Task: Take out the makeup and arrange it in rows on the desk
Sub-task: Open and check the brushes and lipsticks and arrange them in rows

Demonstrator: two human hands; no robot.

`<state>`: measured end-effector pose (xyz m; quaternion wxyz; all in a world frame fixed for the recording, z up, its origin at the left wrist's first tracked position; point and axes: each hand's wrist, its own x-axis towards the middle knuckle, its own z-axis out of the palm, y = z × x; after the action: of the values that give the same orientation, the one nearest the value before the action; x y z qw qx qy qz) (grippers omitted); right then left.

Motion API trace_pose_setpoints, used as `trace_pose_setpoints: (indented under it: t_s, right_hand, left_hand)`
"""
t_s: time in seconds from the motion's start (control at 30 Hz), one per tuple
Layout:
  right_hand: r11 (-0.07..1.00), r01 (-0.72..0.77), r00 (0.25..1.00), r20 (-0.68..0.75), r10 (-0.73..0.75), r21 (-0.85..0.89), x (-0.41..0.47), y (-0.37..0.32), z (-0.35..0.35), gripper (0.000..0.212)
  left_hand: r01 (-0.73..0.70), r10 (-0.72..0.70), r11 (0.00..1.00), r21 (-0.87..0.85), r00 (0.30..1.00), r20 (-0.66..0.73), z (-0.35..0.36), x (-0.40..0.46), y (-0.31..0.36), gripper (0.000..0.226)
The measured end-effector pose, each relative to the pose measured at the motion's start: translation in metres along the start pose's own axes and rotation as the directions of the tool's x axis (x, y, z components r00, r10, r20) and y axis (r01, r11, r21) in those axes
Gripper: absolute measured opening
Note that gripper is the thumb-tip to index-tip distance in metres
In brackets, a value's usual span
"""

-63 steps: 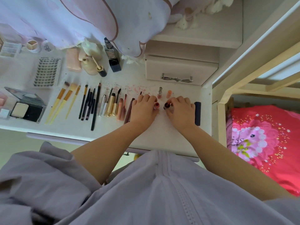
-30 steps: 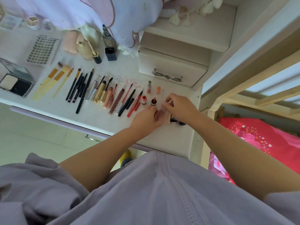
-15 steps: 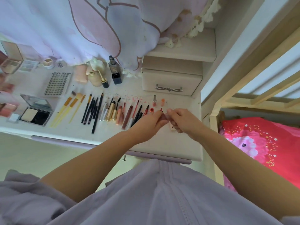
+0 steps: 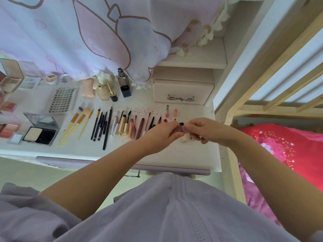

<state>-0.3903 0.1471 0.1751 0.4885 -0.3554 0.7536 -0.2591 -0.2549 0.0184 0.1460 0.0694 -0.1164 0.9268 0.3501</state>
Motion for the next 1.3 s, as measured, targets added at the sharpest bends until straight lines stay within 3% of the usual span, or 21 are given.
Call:
trace_pose_setpoints:
  t_s: [0.07, 0.2, 0.4, 0.53, 0.7, 0.87, 1.03, 1.2, 1.3]
  right_hand:
    - [1.000, 0.010, 1.000, 0.000, -0.010, -0.001, 0.001, 0.001, -0.001, 0.026]
    - [0.992, -0.068, 0.997, -0.036, 0.072, 0.107, 0.000, -0.002, -0.005, 0.043]
    - [0.991, -0.008, 0.999, -0.041, 0.014, 0.135, 0.001, -0.001, -0.009, 0.034]
    - [0.976, -0.106, 0.994, 0.016, 0.105, 0.188, 0.001, -0.004, -0.013, 0.046]
    - [0.991, -0.007, 1.000, 0.004, 0.007, 0.135, 0.001, 0.002, -0.018, 0.025]
    - [0.975, -0.129, 0.991, -0.012, 0.133, 0.180, -0.001, -0.002, -0.021, 0.049]
    - [0.979, -0.055, 0.998, 0.023, 0.051, 0.196, -0.001, 0.005, -0.025, 0.039]
    - [0.966, -0.137, 0.990, 0.053, 0.128, 0.219, 0.000, 0.005, -0.024, 0.046]
    - [0.973, -0.049, 0.999, 0.032, 0.043, 0.224, 0.002, 0.008, -0.024, 0.032]
  left_hand:
    - [-0.003, 0.003, 1.000, 0.001, 1.000, -0.007, -0.002, -0.001, -0.002, 0.015]
    - [-0.040, 0.042, 0.998, 0.046, 0.998, -0.045, -0.005, -0.003, -0.002, 0.018]
    - [-0.035, 0.039, 0.998, 0.046, 0.995, -0.095, -0.007, 0.000, -0.007, 0.023]
    - [-0.016, 0.025, 0.996, 0.087, 0.994, -0.103, -0.008, 0.003, -0.001, 0.030]
    - [0.001, 0.007, 0.997, 0.072, 0.994, -0.106, -0.005, 0.008, 0.003, 0.027]
    - [-0.012, 0.023, 0.996, 0.091, 0.992, -0.124, -0.007, 0.010, 0.007, 0.028]
    - [-0.010, 0.021, 0.995, 0.099, 0.994, -0.108, -0.006, 0.012, 0.006, 0.028]
    - [-0.002, 0.013, 0.994, 0.110, 0.995, -0.098, -0.006, 0.014, 0.007, 0.029]
    - [0.007, 0.003, 0.994, 0.113, 0.996, -0.090, -0.007, 0.015, 0.005, 0.028]
